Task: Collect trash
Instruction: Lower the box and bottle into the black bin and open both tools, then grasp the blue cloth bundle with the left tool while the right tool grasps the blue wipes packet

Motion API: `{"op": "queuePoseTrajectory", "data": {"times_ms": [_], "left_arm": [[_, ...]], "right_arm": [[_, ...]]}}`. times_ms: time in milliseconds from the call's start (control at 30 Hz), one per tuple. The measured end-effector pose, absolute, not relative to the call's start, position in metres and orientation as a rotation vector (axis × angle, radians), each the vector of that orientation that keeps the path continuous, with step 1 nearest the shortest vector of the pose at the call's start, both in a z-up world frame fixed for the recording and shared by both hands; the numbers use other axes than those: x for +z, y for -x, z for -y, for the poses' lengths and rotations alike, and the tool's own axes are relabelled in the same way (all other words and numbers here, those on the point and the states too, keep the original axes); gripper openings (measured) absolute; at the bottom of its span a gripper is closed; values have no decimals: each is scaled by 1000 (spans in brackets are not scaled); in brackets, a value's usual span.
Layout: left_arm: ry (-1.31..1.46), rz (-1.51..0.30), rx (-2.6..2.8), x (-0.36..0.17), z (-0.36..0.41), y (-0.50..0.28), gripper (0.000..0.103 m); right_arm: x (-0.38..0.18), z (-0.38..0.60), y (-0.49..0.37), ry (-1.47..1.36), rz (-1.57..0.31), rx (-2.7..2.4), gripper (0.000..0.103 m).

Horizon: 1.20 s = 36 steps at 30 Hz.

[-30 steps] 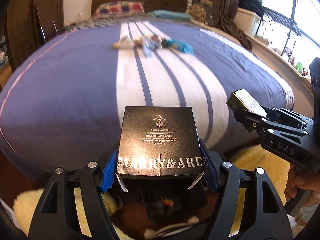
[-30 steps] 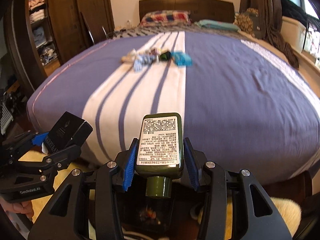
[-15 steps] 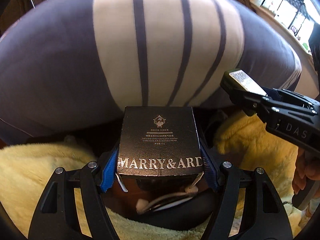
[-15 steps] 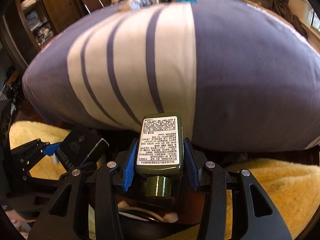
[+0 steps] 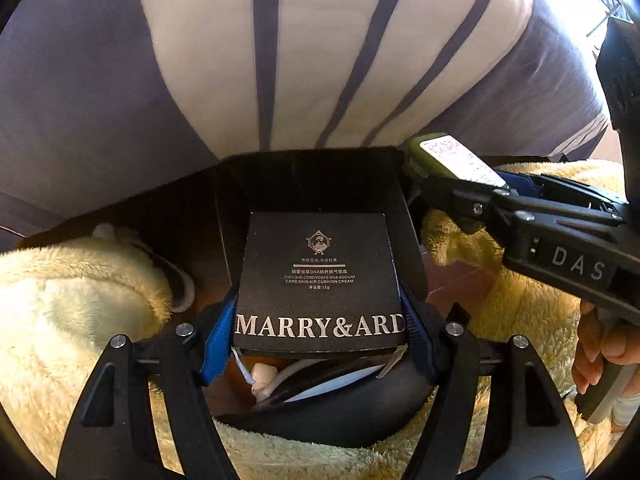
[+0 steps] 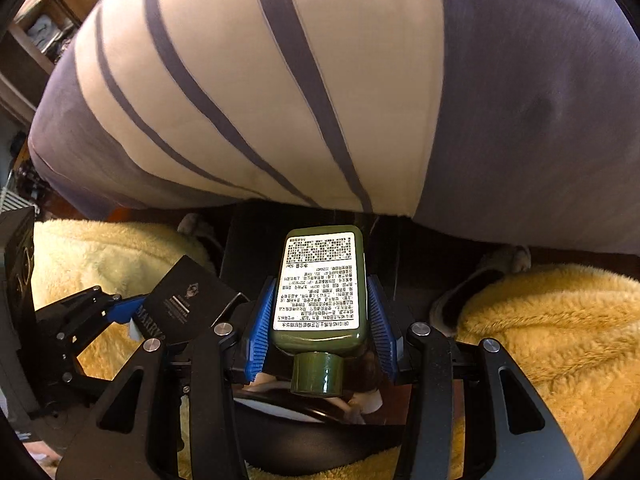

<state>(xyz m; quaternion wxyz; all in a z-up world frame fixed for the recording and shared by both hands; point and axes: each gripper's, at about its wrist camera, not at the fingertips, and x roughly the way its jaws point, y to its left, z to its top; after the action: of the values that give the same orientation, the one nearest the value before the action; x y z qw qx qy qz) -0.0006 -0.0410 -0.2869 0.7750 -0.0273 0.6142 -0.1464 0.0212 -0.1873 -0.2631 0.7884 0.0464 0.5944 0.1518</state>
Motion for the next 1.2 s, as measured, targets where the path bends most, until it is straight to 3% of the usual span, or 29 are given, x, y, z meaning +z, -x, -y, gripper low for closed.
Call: {"op": "queuePoseTrajectory", "data": {"times_ms": [300, 367, 533, 600, 967, 1200], "left_arm": [[75, -1370, -310, -298, 36, 3, 70], [72, -1362, -302, -295, 37, 2, 78], [57, -1326, -281, -286, 37, 5, 86], [53, -1305, -274, -279, 36, 6, 87], [22, -1063, -226, -188, 17, -3, 90], [-3, -900, -195, -121, 4, -32, 91]], "right_arm": [[-265, 193, -25, -131, -1292, 334, 49], [-264, 186, -25, -124, -1281, 329, 62], [-253, 188, -26, -136, -1249, 318, 64], [-246, 192, -26, -137, -1227, 304, 70], [-150, 219, -27, -93, -946, 214, 89], [-102, 228, -60, -72, -825, 176, 90]]}}
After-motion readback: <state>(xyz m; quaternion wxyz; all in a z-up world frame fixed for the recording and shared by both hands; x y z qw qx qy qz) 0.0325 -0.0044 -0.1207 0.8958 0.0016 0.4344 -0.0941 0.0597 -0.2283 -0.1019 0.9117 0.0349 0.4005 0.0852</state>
